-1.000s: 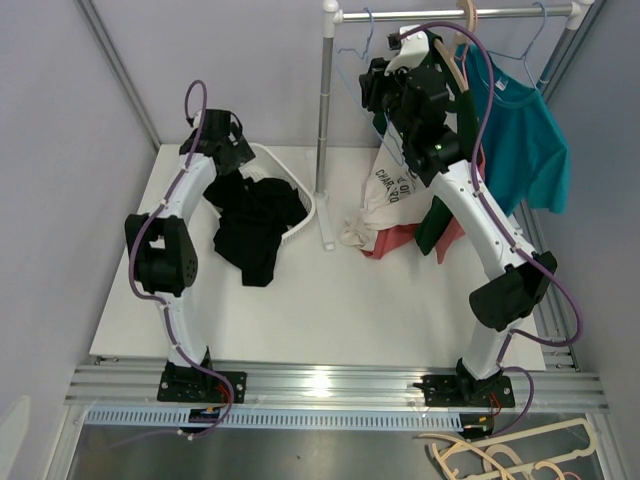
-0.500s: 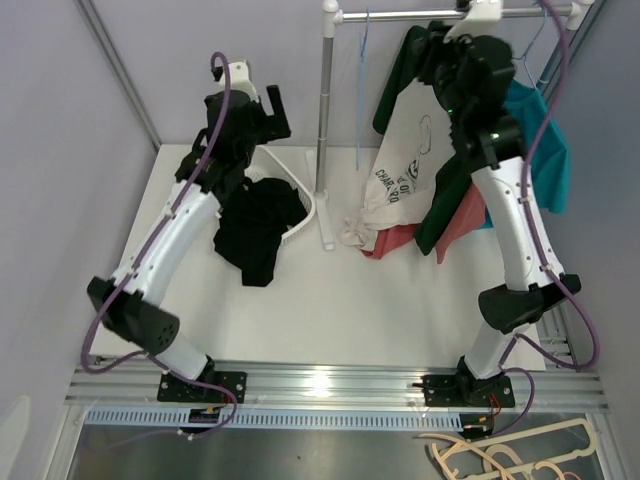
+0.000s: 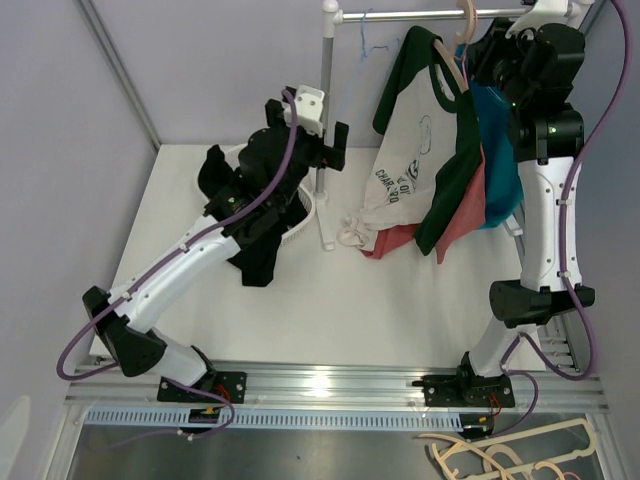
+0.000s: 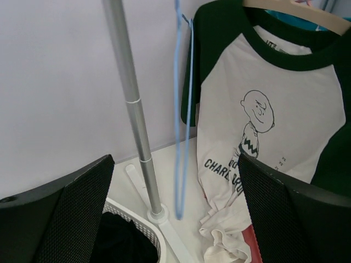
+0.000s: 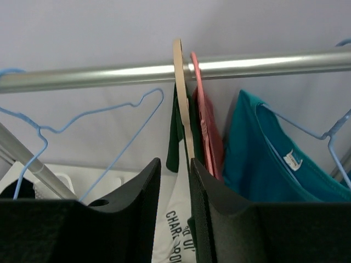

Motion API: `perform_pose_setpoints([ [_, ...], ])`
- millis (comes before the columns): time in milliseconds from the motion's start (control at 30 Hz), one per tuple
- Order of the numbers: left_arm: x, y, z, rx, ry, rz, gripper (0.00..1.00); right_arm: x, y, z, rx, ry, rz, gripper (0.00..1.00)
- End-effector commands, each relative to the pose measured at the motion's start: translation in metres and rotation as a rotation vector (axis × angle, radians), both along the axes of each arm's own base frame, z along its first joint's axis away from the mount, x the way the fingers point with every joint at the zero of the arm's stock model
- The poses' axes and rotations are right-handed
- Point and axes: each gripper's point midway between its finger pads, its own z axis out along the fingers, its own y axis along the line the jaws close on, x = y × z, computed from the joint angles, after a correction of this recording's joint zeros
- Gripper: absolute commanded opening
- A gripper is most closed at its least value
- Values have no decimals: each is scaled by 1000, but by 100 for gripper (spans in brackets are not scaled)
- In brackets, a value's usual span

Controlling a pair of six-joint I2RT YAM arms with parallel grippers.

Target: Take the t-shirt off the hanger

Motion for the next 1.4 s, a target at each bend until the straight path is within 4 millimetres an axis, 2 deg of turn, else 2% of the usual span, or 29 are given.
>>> perform_pose_setpoints([
  [0, 1, -7, 11, 41, -68, 3, 99, -4, 13, -11, -1, 52, 98, 33],
  [167, 5, -14, 3, 43, -51, -6, 100, 6, 18, -33, -4, 108, 134, 34],
  [300, 7, -18, -2, 50, -44, -15, 100, 12, 22, -42, 10, 129, 166, 34],
  [600, 11, -21, -10, 63, -30, -9, 99, 26, 17, -65, 5, 183, 142, 34],
  [767, 11, -25, -12, 62, -27, -26, 100, 29, 14, -64, -10, 165, 125, 39],
  [833, 11, -26, -4, 36, -48, -29, 100, 30, 12, -63, -13, 158, 116, 40],
  [1100, 14, -28, -11, 50, -42, -27, 99, 33, 4, -63, -40, 147, 75, 40],
  [1133, 13, -27, -7, 42, -49, -27, 100, 33, 4, -62, -38, 145, 74, 40],
  [1367, 15, -29, -10, 45, -49, -25, 99, 33, 0, -58, -48, 129, 50, 40],
])
